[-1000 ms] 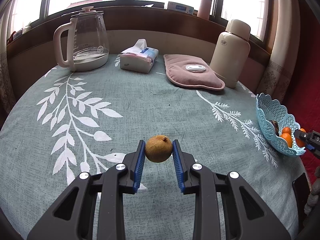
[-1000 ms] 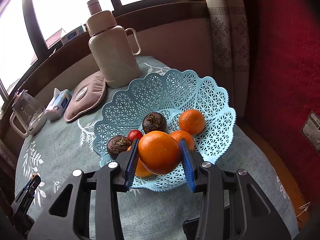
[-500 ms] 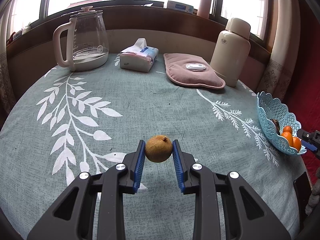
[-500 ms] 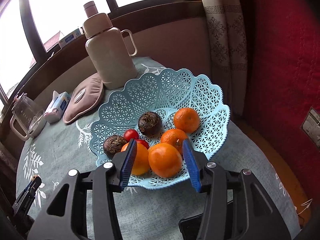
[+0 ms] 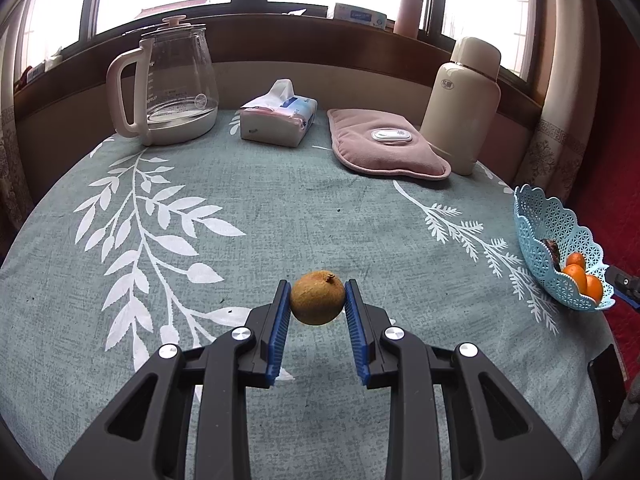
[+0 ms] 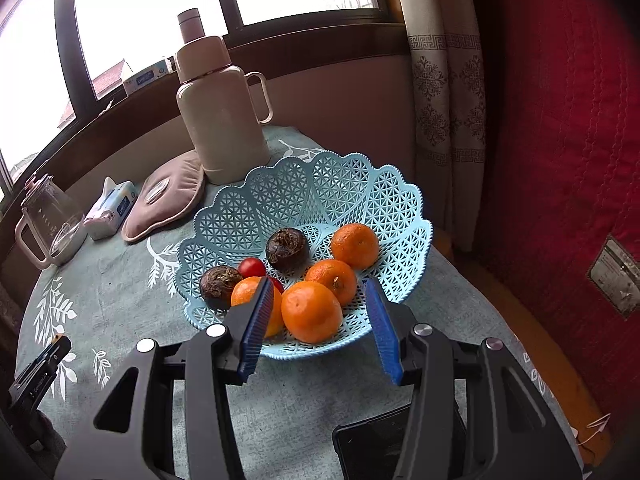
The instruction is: Organize fruits
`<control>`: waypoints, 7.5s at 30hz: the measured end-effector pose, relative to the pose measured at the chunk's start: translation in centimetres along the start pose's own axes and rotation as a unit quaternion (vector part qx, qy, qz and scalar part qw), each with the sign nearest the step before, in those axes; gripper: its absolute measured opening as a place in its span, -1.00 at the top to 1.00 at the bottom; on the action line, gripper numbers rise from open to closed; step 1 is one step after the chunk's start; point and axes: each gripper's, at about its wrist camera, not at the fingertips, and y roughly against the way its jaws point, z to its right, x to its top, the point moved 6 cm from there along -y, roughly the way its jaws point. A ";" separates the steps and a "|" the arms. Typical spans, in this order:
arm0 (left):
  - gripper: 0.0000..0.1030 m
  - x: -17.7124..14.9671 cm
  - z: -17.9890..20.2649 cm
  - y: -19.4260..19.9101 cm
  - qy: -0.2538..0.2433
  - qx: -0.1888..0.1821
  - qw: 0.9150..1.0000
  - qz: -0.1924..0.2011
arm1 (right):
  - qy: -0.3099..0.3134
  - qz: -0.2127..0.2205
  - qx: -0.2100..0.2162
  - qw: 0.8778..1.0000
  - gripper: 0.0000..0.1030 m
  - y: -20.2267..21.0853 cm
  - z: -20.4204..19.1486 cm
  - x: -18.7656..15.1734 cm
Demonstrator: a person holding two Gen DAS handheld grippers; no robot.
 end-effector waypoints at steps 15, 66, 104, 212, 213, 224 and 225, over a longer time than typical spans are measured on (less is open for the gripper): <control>0.46 0.5 1.1 0.4 -0.010 -0.007 1.000 -0.003 | 0.038 -0.022 -0.005 0.999 -0.09 -1.7 -0.1 0.1; 0.46 1.5 23.8 -2.3 -0.131 -0.228 0.963 -0.051 | -0.045 0.029 0.056 0.997 -0.12 1.7 4.5 1.1; 0.44 0.9 23.7 -1.7 -0.137 -0.233 0.962 -0.045 | -0.041 0.022 0.057 0.997 -0.12 1.3 4.2 0.7; -0.90 0.5 16.2 1.7 -0.139 -0.030 0.988 0.063 | 0.037 0.019 -0.009 0.999 -0.90 1.9 2.1 -1.6; -0.90 0.5 16.2 1.7 -0.140 -0.030 0.988 0.063 | 0.037 0.019 -0.011 0.999 -0.90 2.0 2.1 -1.7; -0.90 0.4 16.1 1.6 -0.139 -0.031 0.988 0.061 | 0.038 0.020 -0.018 0.999 -0.90 1.9 2.1 -1.7; -0.90 0.4 16.2 1.6 -0.139 -0.031 0.988 0.061 | 0.038 0.020 -0.018 0.999 -0.90 1.9 2.1 -1.6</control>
